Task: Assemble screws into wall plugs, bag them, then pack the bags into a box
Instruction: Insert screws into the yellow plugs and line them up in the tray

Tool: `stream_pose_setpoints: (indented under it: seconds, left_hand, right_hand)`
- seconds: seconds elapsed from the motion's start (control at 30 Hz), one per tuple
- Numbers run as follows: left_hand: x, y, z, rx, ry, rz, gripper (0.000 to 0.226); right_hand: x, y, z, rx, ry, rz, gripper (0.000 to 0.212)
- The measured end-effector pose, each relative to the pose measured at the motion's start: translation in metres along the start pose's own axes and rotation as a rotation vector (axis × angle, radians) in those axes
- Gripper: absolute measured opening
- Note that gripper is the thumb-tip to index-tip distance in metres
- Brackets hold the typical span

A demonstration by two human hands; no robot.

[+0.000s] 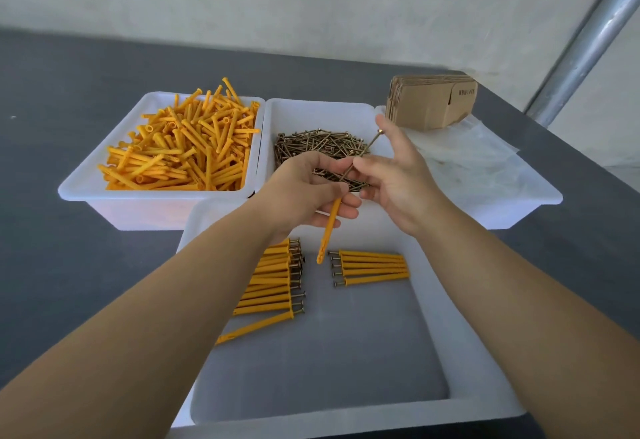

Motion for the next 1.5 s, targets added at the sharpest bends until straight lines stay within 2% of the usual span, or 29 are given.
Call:
stream_pose_setpoints:
  seconds: [0.1,0.27,0.37,0.43,0.5,0.57,0.63,0.7,0.8,0.87,1.0,1.13,1.23,1.4,1.5]
  left_hand:
    - [0.0,0.0,0.002,-0.014,-0.005,0.005,0.023]
    - [0.001,0.001,0.002,-0.018,-0.003,0.012,0.029]
    - [0.002,0.001,0.001,-0.005,0.005,0.021,0.029]
    - [0.003,0.001,-0.001,0.012,0.028,0.029,0.031]
    - [0.006,0.002,-0.003,0.021,0.017,0.052,0.033]
    - [0.012,0.002,-0.006,0.031,-0.074,0.099,0.039]
    - [0.019,0.004,-0.005,0.02,-0.155,0.142,0.044]
    - [0.022,0.008,0.002,-0.059,-0.182,0.143,0.034]
    - [0.015,0.016,0.024,-0.242,-0.249,0.078,0.013]
    - [0.007,0.018,0.038,-0.29,-0.369,0.044,0.013]
    - [-0.007,0.018,0.06,-0.323,-0.72,0.027,0.02]
    - [-0.02,0.017,0.08,-0.348,-1.156,0.116,0.016]
    - [-0.038,0.017,0.087,-0.379,-1.385,0.086,0.008]
    - [-0.041,0.012,0.091,-0.321,-1.463,0.097,0.007]
    - [-0.028,0.007,0.086,-0.273,-1.369,0.141,0.028]
  right_hand:
    - [-0.005,0.002,0.009,-0.062,0.146,-0.083,0.061]
    - [-0.002,0.0,0.001,0.02,0.067,-0.081,0.059]
    - [-0.001,0.0,0.003,-0.027,0.077,-0.084,0.058]
    - [-0.002,0.002,0.009,-0.081,0.136,-0.097,0.05]
    - [-0.002,0.003,0.015,-0.107,0.17,-0.097,0.034]
    - [0.001,0.001,0.01,-0.029,0.117,-0.051,0.027]
    - [0.001,-0.002,-0.008,0.147,0.023,-0.012,0.027]
    - [-0.001,-0.002,-0.03,0.292,-0.033,-0.011,0.022]
    - [0.005,-0.001,-0.043,0.349,-0.141,0.006,0.022]
    - [0.007,-0.002,-0.043,0.341,-0.145,0.005,0.022]
    - [0.004,-0.004,-0.037,0.305,-0.059,-0.026,0.023]
    - [0.0,-0.001,-0.032,0.287,0.039,-0.043,0.027]
    - [0.0,-0.001,-0.027,0.257,0.11,-0.055,0.027]
    - [-0.002,-0.001,-0.026,0.251,0.28,-0.121,0.016]
    - [-0.021,-0.001,-0.023,0.299,0.664,-0.304,0.015]
Point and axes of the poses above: each hand's wrist, its own y-axis away from the middle knuckle, its own z-axis out of the palm, x = y × z, the point moved 9 cm from there along -y, towards the middle knuckle
